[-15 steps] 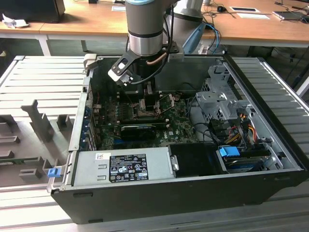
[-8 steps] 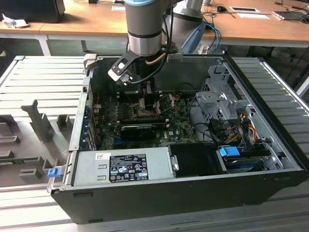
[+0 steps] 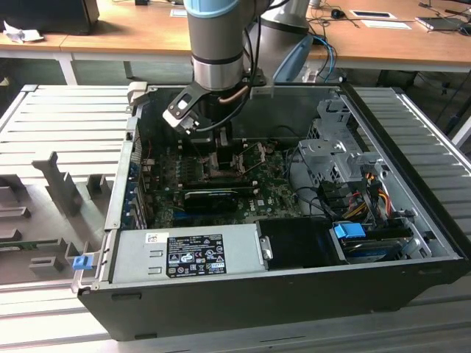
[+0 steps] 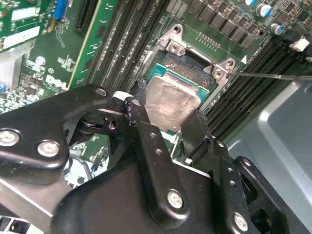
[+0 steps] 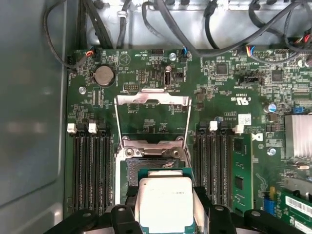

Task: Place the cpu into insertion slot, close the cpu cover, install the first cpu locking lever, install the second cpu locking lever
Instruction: 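Place the cpu into insertion slot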

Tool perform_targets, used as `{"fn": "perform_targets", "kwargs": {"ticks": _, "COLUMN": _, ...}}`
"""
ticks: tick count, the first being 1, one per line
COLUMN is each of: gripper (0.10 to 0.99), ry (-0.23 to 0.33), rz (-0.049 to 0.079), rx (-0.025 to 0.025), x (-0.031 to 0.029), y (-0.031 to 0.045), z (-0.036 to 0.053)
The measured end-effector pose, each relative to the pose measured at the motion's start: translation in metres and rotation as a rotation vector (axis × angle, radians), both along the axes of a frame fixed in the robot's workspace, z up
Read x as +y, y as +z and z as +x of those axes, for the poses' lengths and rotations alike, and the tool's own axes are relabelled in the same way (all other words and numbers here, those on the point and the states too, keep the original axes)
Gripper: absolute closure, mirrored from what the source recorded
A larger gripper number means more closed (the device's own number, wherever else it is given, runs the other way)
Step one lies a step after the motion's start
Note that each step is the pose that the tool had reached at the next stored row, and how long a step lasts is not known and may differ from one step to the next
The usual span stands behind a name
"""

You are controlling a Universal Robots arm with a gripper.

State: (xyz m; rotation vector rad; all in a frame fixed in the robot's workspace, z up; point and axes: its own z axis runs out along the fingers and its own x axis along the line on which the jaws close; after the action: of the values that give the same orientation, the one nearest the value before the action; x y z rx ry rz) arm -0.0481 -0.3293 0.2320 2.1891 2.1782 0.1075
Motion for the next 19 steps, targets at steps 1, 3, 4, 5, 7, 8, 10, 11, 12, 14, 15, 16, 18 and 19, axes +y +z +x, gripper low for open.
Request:
{"fn": "perform_targets", "kwargs": {"ticks": 1, "gripper": 0.561, "ry": 0.000, "rz": 0.000, "rx": 0.0000, "x": 0.0006, "y": -0.0005, "z": -0.0002}}
{"fn": "perform_targets", "kwargs": {"ticks": 3, "gripper": 0.561, "ry": 0.000, "rz": 0.000, "rx": -0.0001, "x": 0.0026, "y": -0.0020, "z": -0.0003}}
{"fn": "perform_targets", "kwargs": {"ticks": 4, "gripper": 0.561, "ry": -0.002, "rz": 0.000, "rx": -0.0001, "x": 0.0034, "y": -0.0026, "z": -0.0003}}
{"fn": "perform_targets", "kwargs": {"ticks": 5, "gripper": 0.561, "ry": -0.006, "rz": 0.000, "rx": 0.0000, "x": 0.0039, "y": -0.0033, "z": -0.0004}}
{"fn": "perform_targets", "kwargs": {"ticks": 7, "gripper": 0.561, "ry": -0.016, "rz": 0.000, "rx": 0.0000, "x": 0.0052, "y": -0.0081, "z": -0.0003}}
{"fn": "perform_targets", "kwargs": {"ticks": 8, "gripper": 0.561, "ry": -0.016, "rz": 0.000, "rx": -0.0001, "x": 0.0059, "y": -0.0131, "z": -0.0003}}
{"fn": "perform_targets", "kwargs": {"ticks": 10, "gripper": 0.561, "ry": -0.016, "rz": 0.000, "rx": -0.0001, "x": 0.0074, "y": -0.0192, "z": -0.0004}}
{"fn": "perform_targets", "kwargs": {"ticks": 11, "gripper": 0.561, "ry": -0.016, "rz": 0.000, "rx": 0.0000, "x": 0.0077, "y": -0.0203, "z": -0.0003}}
{"fn": "perform_targets", "kwargs": {"ticks": 12, "gripper": 0.561, "ry": -0.016, "rz": 0.000, "rx": 0.0000, "x": 0.0079, "y": -0.0213, "z": -0.0003}}
{"fn": "perform_targets", "kwargs": {"ticks": 14, "gripper": 0.561, "ry": -0.017, "rz": 0.000, "rx": 0.0000, "x": 0.0088, "y": -0.0234, "z": -0.0004}}
{"fn": "perform_targets", "kwargs": {"ticks": 15, "gripper": 0.561, "ry": -0.017, "rz": 0.000, "rx": 0.0000, "x": 0.0100, "y": -0.0251, "z": -0.0002}}
{"fn": "perform_targets", "kwargs": {"ticks": 16, "gripper": 0.561, "ry": -0.016, "rz": 0.000, "rx": -0.0001, "x": 0.0107, "y": -0.0259, "z": 0.0002}}
{"fn": "perform_targets", "kwargs": {"ticks": 18, "gripper": 0.561, "ry": -0.017, "rz": -0.001, "rx": 0.0000, "x": 0.0114, "y": -0.0269, "z": 0.0002}}
{"fn": "perform_targets", "kwargs": {"ticks": 19, "gripper": 0.561, "ry": -0.016, "rz": -0.001, "rx": 0.0000, "x": 0.0119, "y": -0.0277, "z": 0.0003}}
